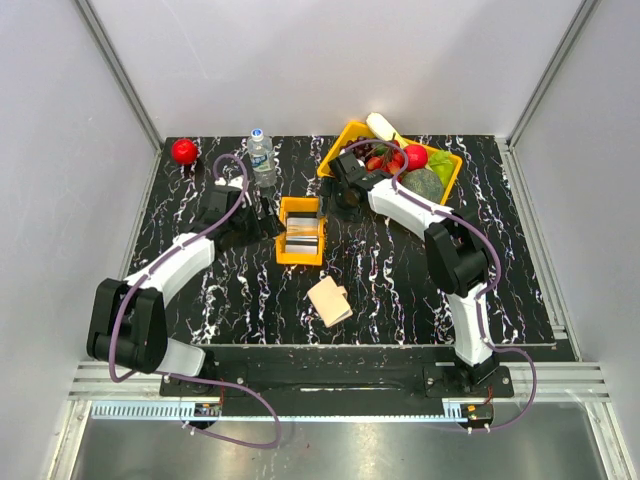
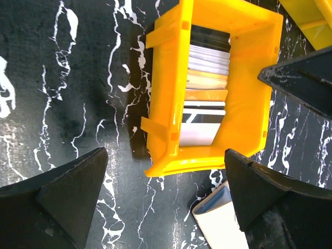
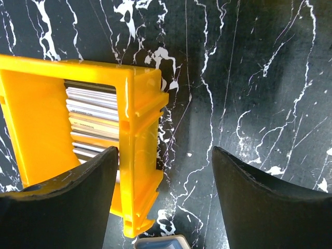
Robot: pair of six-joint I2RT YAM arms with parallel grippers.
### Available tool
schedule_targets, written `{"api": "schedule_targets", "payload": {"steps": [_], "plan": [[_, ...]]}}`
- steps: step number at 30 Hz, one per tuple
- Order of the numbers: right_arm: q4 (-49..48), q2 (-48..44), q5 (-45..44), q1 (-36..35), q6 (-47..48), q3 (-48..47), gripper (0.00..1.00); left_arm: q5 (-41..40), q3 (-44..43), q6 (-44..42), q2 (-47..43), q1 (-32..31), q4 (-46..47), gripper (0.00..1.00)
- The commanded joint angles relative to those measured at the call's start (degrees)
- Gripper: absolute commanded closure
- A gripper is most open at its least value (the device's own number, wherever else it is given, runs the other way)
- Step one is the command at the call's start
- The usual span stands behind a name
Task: Put the credit cards into the card holder
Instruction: Move the storage box to the center of the board.
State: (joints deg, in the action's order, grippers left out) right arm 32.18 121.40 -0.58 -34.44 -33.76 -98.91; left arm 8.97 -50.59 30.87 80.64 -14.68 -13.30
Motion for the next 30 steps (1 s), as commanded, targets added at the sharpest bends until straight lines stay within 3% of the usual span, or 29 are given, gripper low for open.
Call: {"api": "schedule_targets", "payload": {"steps": [1,8,12,17,30], "plan": [[-2.57,-0.03,-4.86,-0.11,-0.34,-1.55,0.22,5.08,-0.12,-0.81,1.00,0.00,6.35,0.01],[-2.57,0.41,-9.26,-0.11,-1.57,0.21,0.22,11.84,-2.31,-2.13,6.89,0.00,12.77,0.04],[-2.65,-1.25,-10.93,-0.28,-2.54,3.81,0.22,17.65,-5.48,-3.80,11.90,-0.17,14.60,0.11],[-3.88,-5.20,-13.22,-0.37,-3.15,10.22,0.25,20.03,-8.03,-5.29,14.89,-1.93,15.50,0.11],[-5.38,-22.43,-19.64,1.64,-6.58,32.98,0.25,20.65,-14.18,-0.38,21.74,-14.84,19.71,0.12]]}}
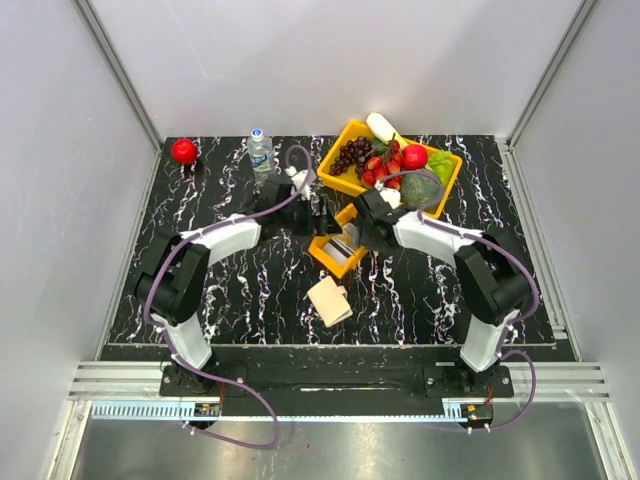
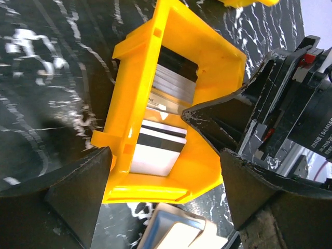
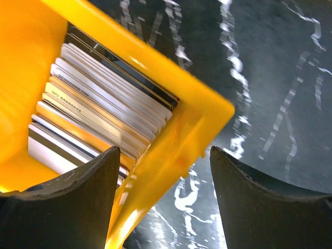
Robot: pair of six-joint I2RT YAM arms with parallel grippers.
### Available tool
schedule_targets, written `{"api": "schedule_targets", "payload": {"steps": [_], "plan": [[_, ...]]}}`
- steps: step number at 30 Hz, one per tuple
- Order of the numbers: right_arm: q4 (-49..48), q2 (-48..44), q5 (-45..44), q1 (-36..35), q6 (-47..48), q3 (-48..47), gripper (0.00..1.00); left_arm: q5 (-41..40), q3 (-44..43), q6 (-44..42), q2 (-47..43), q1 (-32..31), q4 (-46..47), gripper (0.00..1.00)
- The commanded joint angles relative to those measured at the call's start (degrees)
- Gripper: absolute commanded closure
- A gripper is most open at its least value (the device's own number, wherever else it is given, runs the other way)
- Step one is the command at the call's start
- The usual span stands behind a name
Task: Put the credit cards into the card holder
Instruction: Move the storage box to the center of the board.
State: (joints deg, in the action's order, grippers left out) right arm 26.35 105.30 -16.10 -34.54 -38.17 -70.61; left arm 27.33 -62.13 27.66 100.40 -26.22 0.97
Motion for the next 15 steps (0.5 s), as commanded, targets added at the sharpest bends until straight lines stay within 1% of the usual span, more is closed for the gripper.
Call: {"api": "schedule_targets", "payload": {"steps": [1,8,12,15], "plan": [[0.46,-7.29,-3.77,2.20,-2.34,6.08,0.25,2.37,-3.00,3.27,2.51,-4.27,5.97,0.12],[0.46,-16.60,-3.50,7.38,-1.91,15.67,0.24,3.25,-8.00,6.00,7.35,-9.37,7.64,0.12],[0.81,-22.93,-0.70,8.79,2.82,17.79,0.21,3.26,-9.85,6.97,8.41,-10.17,7.99,0.12],[0.99,-27.94,1.41,8.79,7.92,17.00,0.19,0.54,-9.68,6.01,7.01,-10.08,6.68,0.12]]}}
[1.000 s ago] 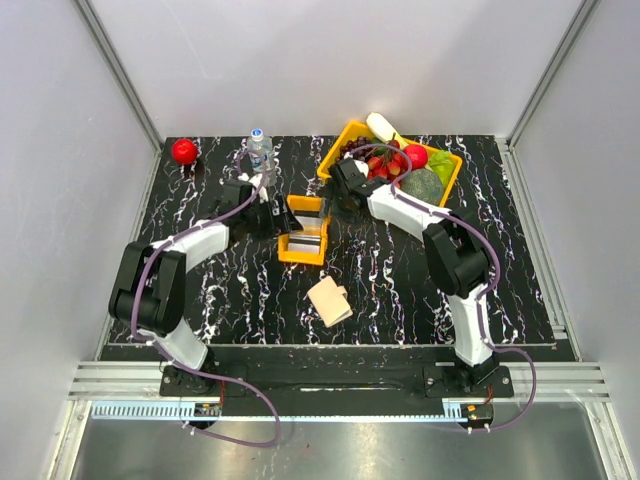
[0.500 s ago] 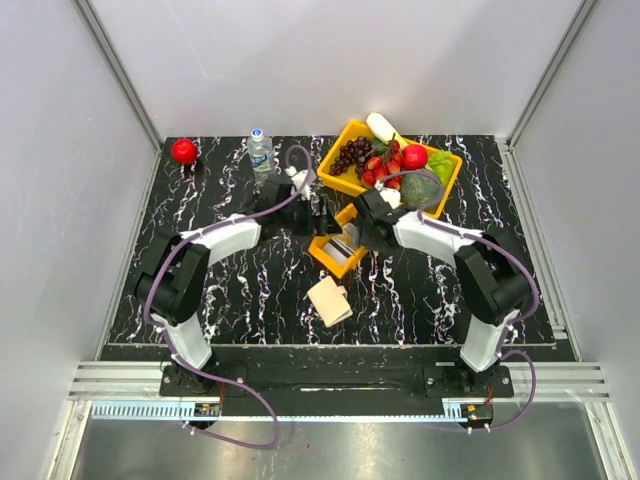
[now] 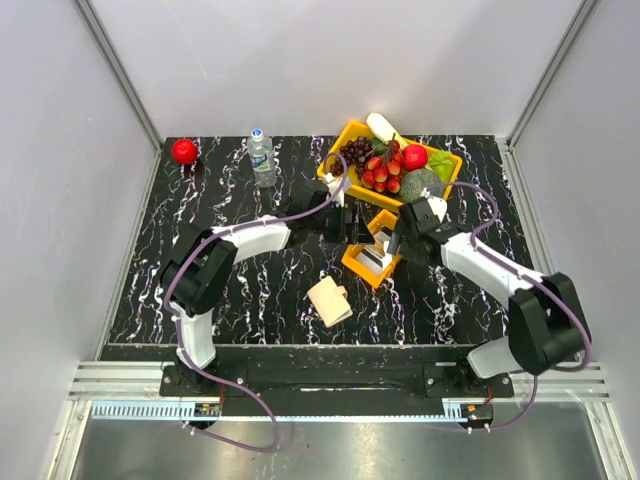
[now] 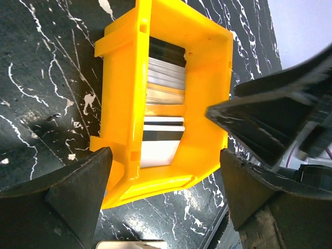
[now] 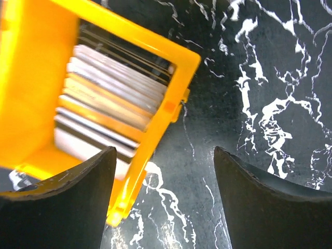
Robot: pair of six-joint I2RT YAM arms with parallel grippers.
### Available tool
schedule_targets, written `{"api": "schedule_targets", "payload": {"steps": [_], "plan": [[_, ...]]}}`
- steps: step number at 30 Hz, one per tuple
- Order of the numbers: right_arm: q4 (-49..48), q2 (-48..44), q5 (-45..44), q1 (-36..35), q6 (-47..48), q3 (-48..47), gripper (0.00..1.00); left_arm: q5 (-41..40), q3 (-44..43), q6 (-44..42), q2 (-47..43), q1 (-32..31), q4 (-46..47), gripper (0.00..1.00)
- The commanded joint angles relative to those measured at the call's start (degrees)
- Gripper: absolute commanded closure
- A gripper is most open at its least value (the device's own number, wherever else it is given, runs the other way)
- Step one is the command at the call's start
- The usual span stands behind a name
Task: Put the credit cards into the card holder
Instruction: Move the storage box to the center of the board.
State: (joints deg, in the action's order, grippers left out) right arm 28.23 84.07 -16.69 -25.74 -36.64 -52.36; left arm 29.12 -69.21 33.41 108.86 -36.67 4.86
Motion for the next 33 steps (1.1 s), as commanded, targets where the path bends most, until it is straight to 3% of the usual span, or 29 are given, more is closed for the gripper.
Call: {"api": "schedule_targets", "payload": {"steps": [1,5,9,14,20,28,33], "plan": [[-0.81,-8.38,3.14,-0.02,8.41,-1.78,0.19,-2.66,-2.68,-0.36,-2.24,0.45,1.57,0.11],[-0.28,-11.39,8.06,0.07,14.48,-5.20,0.21,-9.16,-2.42,-2.64,-5.49,0.72,-4.76,0.10],[-0.45,-8.67,15.26,0.07,20.02,-8.63,0.33,-14.35,-0.14,-3.17,-9.53,0.89,-9.60,0.10],[-0.63,-1.82,21.95,0.07,26.96,-11.45,0.41,-14.10,4.78,-2.73,-12.09,0.81,-9.79,0.11],[0.34,4.16,25.65,0.07,31.64,-14.61,0.49,-13.57,5.32,-3.96,-10.78,-0.07,-9.52,0.21],[1.92,11.29,20.91,-0.45,30.66,-16.99,0.44,-15.50,2.94,-4.58,-7.79,-1.48,-11.54,0.37],[2.36,13.48,20.03,-1.33,30.76,-17.16,0.42,-15.68,1.98,-4.05,-6.21,-1.74,-11.54,0.42]]}}
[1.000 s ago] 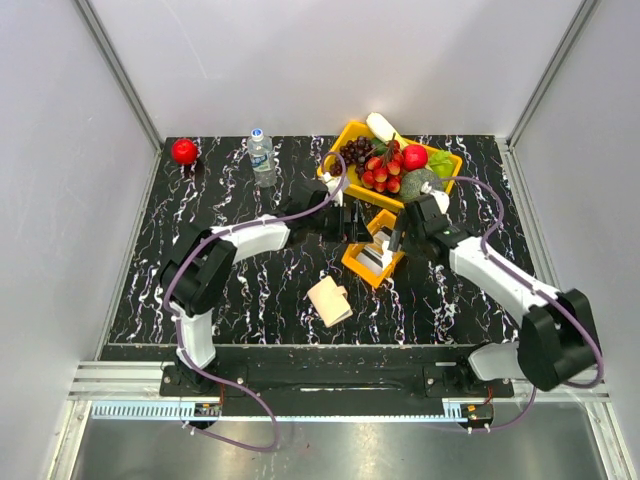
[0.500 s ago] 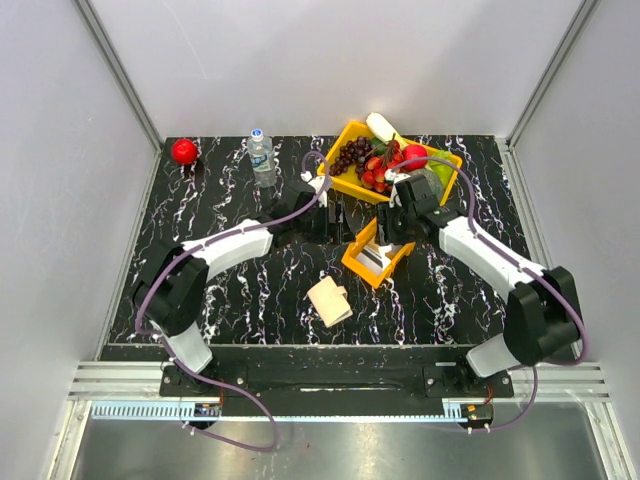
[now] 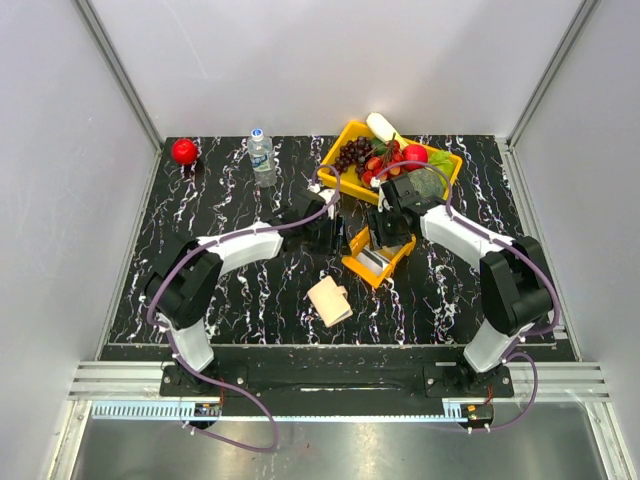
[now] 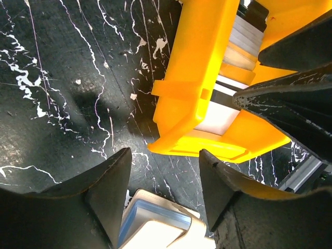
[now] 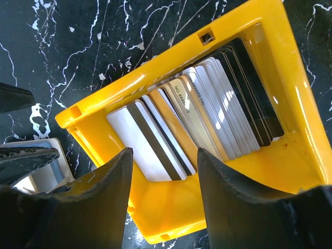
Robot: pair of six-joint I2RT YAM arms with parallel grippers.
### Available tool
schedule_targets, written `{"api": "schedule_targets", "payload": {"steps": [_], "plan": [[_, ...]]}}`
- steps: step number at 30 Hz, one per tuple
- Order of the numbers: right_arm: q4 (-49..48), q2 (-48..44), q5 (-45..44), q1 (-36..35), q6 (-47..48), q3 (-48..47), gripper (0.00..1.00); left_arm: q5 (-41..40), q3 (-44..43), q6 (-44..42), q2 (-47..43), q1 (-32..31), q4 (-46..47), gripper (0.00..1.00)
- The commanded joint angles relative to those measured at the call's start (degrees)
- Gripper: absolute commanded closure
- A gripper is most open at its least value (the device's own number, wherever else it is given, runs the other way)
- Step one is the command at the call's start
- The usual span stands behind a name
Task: Put the credit cards into the card holder
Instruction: Move the storage box to the center of the board.
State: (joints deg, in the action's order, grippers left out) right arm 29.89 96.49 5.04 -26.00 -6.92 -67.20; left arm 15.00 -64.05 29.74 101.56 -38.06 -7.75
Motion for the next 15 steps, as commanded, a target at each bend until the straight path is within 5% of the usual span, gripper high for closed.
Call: {"api": "schedule_targets", "payload": {"steps": [1,15], "plan": [[0.87,1.59,-1.44,-1.16,0.77,-2.32,0.42,-1.47,-3.53,-0.29,1.45,-0.34,1.07,0.44],[0.87,1.86,5.77,-1.25,-1.34,0.05,0.57,-1.64,-10.56,-0.03,7.69,-0.61,1.33,0.59]]}}
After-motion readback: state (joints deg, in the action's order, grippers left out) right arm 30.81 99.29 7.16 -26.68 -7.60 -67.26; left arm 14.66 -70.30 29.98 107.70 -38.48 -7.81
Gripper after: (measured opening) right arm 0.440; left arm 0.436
